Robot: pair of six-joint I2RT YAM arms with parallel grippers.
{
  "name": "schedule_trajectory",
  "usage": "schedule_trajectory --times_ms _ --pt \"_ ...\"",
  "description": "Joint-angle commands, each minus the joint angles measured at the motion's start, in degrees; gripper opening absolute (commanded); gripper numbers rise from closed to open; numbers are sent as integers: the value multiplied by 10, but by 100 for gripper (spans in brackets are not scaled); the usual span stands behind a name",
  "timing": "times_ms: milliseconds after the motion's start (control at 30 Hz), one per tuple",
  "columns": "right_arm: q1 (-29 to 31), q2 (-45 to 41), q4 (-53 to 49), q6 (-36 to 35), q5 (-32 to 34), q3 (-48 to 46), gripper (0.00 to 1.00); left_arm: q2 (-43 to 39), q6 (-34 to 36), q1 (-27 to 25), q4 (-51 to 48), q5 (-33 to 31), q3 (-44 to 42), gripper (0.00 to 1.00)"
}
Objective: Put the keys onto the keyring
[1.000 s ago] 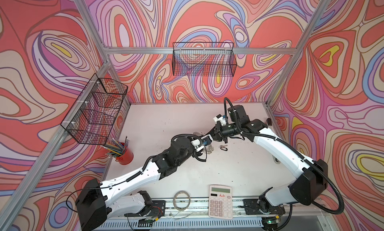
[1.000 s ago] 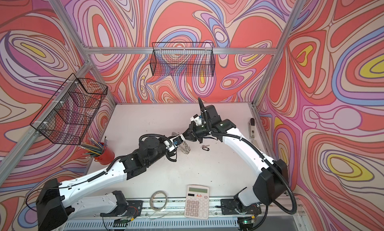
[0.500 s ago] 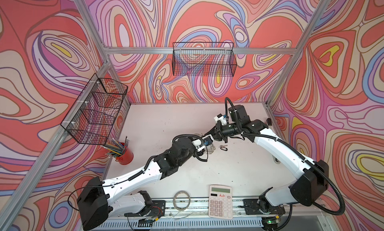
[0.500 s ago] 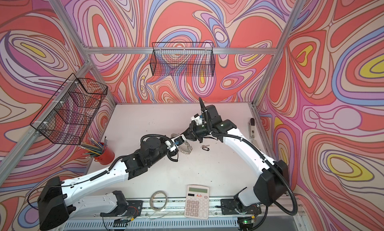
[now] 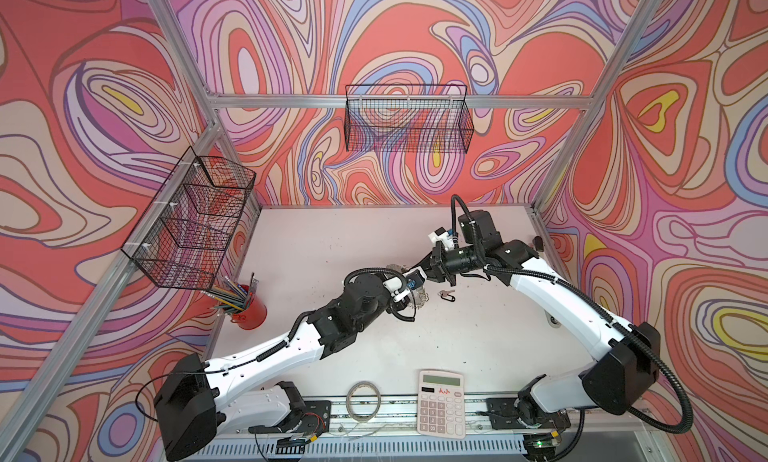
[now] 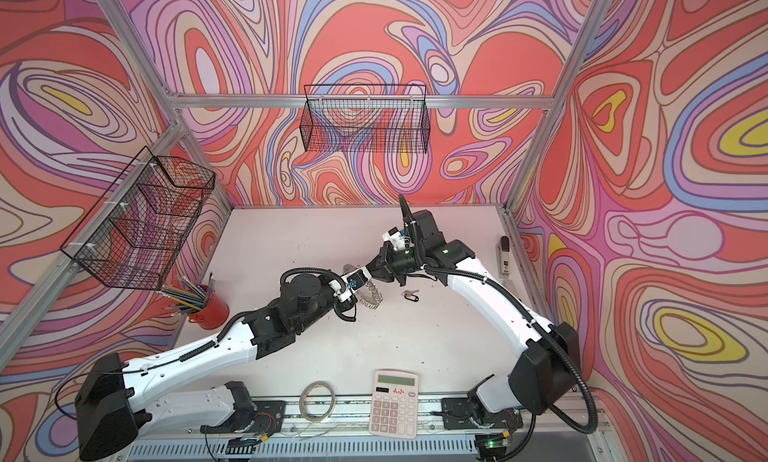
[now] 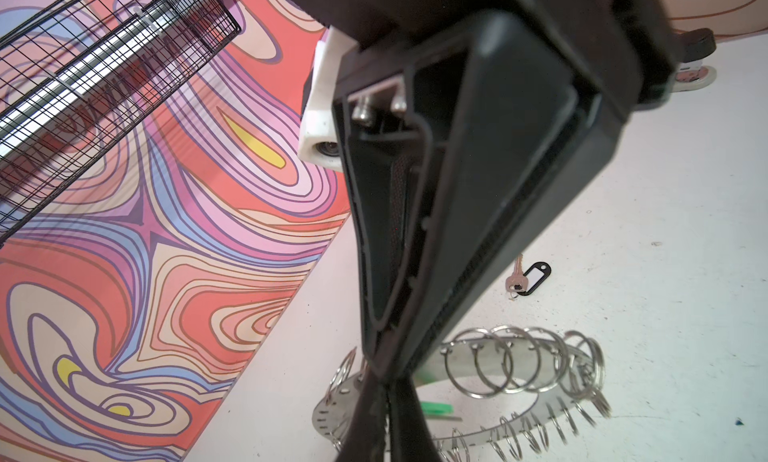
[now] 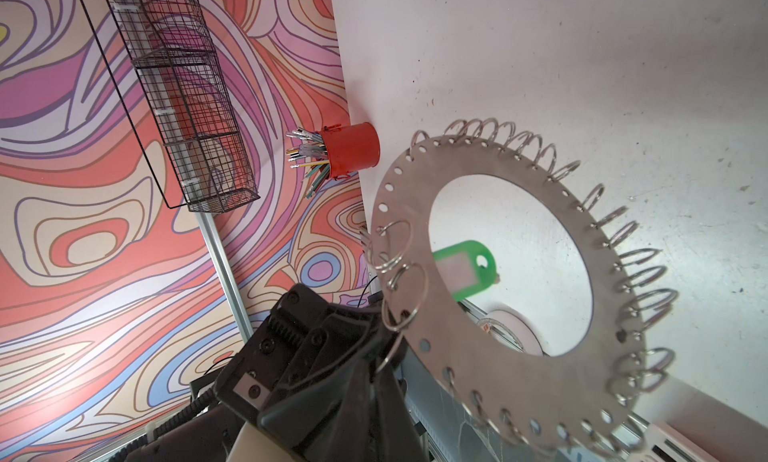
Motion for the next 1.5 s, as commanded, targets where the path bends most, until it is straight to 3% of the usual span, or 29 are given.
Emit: schedule_trajectory --times_ms 0,433,533,700,900,1033,1200,1467 --pt "6 -9 -15 -22 -27 6 0 -8 -5 -2 4 10 4 0" --pt "6 6 -38 -70 -43 30 0 -22 -42 -2 -24 15 -2 0" --pt "4 3 -37 -76 -40 32 8 -24 -57 -2 -26 17 -3 0" --pt "-1 -6 -39 -86 -32 39 30 -22 -78 -2 -40 24 1 0" --pt "-17 -18 -82 -134 -15 67 35 -21 -105 -1 -62 26 12 0" --pt "-22 -39 -97 -177 24 70 36 -22 -149 4 -81 36 22 0" --pt "-22 -58 -139 -299 139 81 39 -25 -229 10 -136 69 51 0" --pt "-15 -122 -46 -405 201 14 58 -12 -360 13 -275 94 144 0"
